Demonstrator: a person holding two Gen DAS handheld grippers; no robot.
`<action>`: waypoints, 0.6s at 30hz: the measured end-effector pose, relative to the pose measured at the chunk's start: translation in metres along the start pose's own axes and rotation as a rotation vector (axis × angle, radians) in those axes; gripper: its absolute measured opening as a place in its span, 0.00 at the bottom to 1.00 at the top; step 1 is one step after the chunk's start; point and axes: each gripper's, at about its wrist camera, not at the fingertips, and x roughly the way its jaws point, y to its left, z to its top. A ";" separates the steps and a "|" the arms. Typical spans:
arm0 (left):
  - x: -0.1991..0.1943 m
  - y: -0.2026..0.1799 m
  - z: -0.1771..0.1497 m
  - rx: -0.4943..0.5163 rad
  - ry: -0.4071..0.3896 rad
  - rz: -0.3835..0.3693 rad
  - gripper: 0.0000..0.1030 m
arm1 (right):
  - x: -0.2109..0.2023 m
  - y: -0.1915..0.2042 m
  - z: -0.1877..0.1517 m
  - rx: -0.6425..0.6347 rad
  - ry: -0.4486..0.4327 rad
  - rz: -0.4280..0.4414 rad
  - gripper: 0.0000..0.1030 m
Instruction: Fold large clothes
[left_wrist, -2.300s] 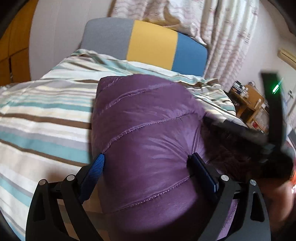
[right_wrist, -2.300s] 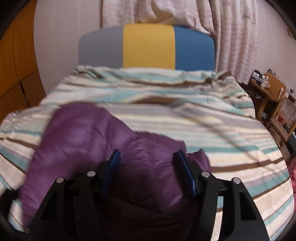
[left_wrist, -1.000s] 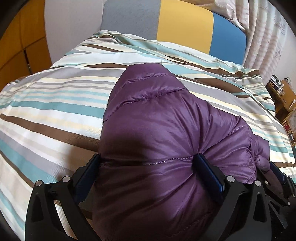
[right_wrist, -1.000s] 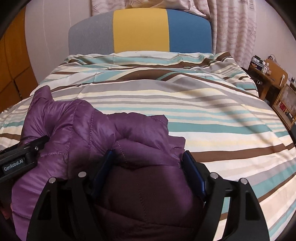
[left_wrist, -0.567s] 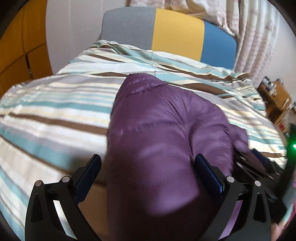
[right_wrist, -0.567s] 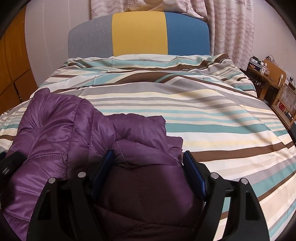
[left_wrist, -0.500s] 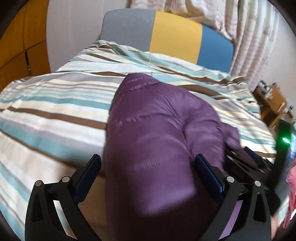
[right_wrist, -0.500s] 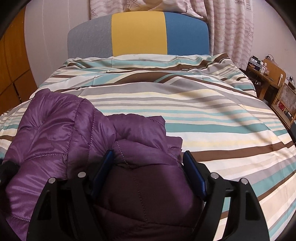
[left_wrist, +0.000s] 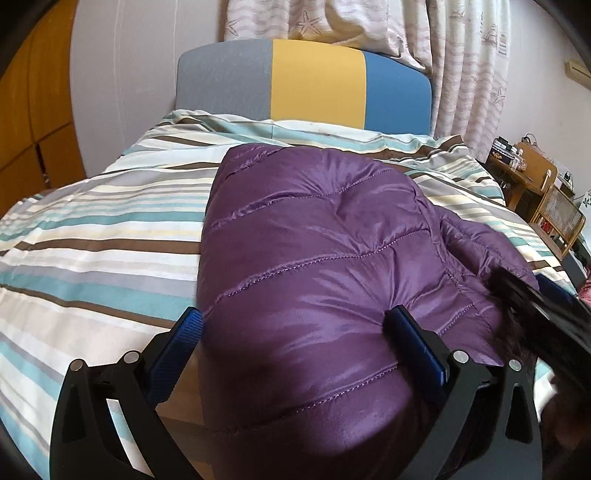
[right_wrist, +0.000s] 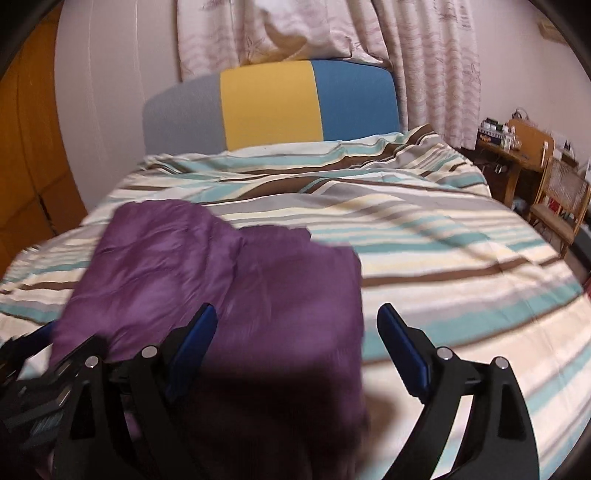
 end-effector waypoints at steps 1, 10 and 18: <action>0.000 -0.001 0.000 0.000 0.000 0.002 0.97 | -0.007 0.000 -0.003 -0.001 -0.004 0.001 0.77; 0.010 -0.012 -0.001 0.036 0.017 0.047 0.97 | 0.030 0.000 -0.021 -0.006 0.123 -0.034 0.65; 0.007 -0.009 -0.002 0.015 0.013 0.032 0.97 | 0.019 0.000 -0.023 -0.004 0.101 -0.050 0.74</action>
